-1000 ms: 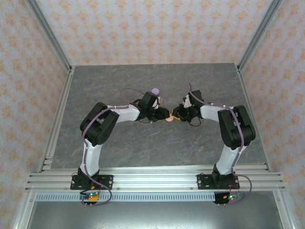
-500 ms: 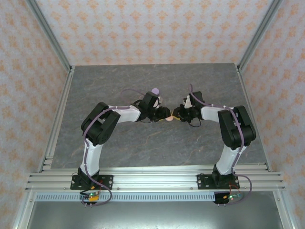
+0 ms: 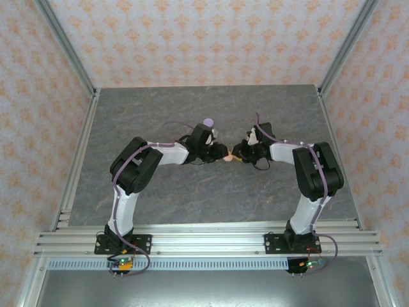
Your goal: Insert the wireless bluetooth earbuds into the charging case
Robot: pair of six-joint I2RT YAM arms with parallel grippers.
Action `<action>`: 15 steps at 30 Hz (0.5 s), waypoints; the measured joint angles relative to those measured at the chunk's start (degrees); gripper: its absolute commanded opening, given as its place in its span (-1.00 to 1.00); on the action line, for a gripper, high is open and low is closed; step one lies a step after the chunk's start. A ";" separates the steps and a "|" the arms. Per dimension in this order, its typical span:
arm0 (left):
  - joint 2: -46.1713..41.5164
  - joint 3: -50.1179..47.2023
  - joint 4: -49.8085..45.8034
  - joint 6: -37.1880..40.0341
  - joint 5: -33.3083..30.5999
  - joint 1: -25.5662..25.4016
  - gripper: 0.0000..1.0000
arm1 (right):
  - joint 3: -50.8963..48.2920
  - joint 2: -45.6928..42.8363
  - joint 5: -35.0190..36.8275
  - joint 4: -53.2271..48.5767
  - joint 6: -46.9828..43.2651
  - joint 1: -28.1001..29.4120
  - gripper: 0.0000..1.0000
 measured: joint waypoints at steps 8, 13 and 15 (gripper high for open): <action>-0.15 -0.46 0.79 0.70 0.07 -0.13 -0.61 | -0.72 -3.67 2.21 -3.34 -0.24 -0.04 -0.43; -2.71 -2.58 0.79 2.25 0.28 0.04 -0.61 | -0.76 -10.78 3.06 -5.90 -1.51 -1.01 -0.37; -4.63 -3.39 0.79 3.21 1.05 0.42 -0.61 | -0.76 -13.79 3.02 -6.86 -2.73 -2.08 -0.36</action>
